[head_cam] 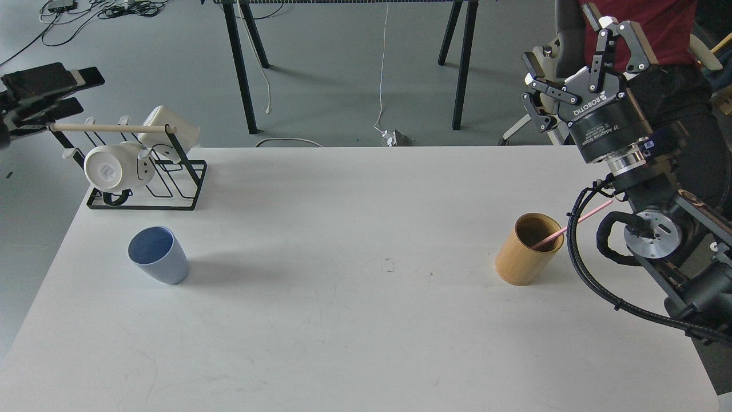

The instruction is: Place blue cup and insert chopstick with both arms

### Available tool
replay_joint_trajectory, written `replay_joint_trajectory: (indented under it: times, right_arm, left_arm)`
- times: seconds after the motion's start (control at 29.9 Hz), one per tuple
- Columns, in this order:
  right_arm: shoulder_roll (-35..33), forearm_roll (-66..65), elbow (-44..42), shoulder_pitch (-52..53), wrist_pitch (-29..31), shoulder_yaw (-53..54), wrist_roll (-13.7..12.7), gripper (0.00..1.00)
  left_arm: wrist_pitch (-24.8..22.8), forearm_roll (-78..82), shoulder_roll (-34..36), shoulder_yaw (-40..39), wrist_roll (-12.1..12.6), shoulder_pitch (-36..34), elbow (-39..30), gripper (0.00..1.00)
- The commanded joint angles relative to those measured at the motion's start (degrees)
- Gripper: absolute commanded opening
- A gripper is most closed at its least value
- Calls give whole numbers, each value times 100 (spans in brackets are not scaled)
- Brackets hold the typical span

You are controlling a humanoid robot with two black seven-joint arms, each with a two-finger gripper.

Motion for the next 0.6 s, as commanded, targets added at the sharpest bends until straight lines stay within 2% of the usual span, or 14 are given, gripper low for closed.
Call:
replay_joint_trajectory:
  times: [0.0,0.17,0.3,0.57]
  right_arm:
    - [0,0,-6,-11,1,-22,0,91]
    - [0,0,-6,-46,1,-22,0,91]
    - [0,0,-15,-72,1,-22,0,91]
    - [-9,0,-33,-134,-8,-22,0,91]
  left_arm:
    - [314,1194,22,452,1,25,15,99]
    - [895,2059,-241,909,1,218,296,99]
    - [965,2129,-593,1015,1,376,577,99]
    - [1106,2138,-1024,1103,1,728,674,99]
